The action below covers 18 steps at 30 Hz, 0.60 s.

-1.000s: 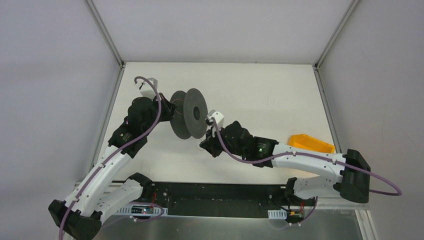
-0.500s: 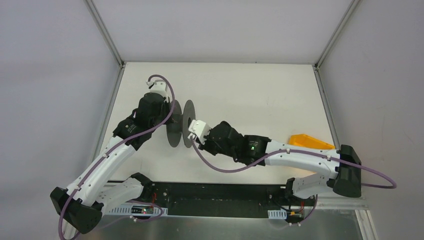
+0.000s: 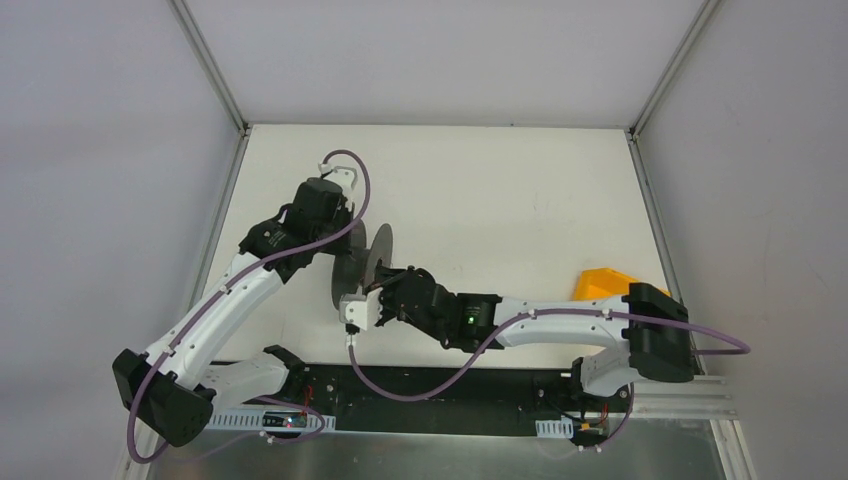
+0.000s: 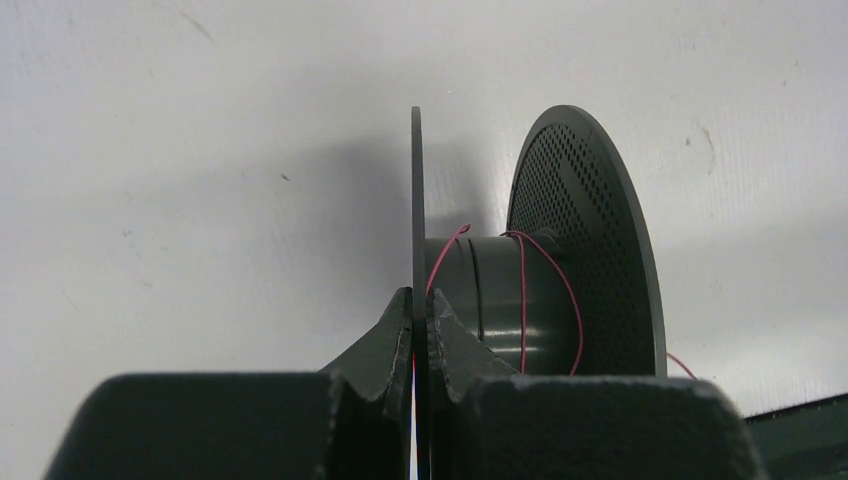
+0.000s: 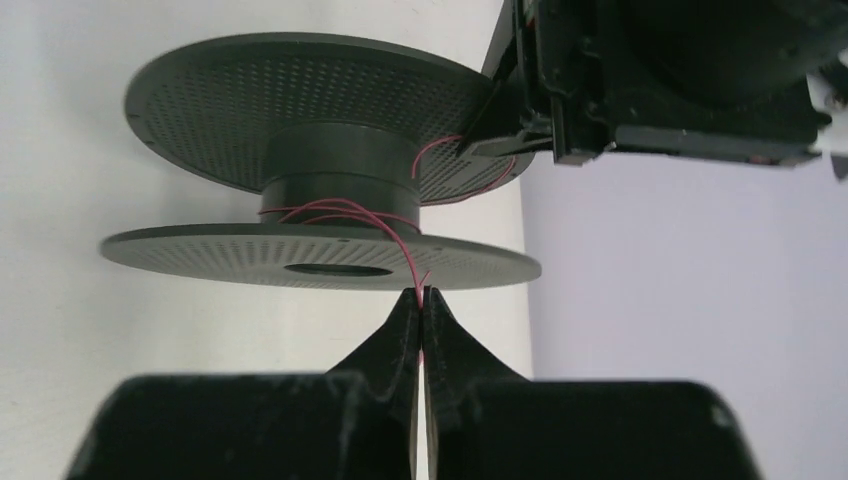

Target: Wrap the cables

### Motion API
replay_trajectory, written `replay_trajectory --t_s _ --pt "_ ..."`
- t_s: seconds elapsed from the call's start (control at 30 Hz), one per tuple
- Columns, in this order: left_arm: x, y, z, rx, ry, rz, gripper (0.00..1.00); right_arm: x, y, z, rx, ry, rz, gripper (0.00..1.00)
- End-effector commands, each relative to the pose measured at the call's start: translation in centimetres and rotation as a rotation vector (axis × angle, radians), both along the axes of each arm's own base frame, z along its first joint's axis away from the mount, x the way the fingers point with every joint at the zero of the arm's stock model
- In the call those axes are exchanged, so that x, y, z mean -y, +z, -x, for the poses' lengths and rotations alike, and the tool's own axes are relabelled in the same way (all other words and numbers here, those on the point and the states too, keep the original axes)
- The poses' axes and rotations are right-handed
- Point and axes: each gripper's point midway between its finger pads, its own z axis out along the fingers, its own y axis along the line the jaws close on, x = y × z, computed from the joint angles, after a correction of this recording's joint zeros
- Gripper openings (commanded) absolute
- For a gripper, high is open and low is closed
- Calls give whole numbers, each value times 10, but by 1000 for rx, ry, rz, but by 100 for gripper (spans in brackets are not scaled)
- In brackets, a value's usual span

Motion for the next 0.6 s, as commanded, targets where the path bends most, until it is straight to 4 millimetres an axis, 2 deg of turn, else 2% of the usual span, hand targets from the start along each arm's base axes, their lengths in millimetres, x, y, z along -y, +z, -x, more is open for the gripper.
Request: replay_trajectory --t_s 0.0,0.3,0.57 --pt "21 22 1 35 -130 33 0 -15 37 -12 186 7 14 0" --pt "25 17 6 10 -222 -10 0 -9 40 -21 357 -6 157 0" --pt "20 15 6 -17 -251 -75 0 -3 45 -16 396 10 235 0"
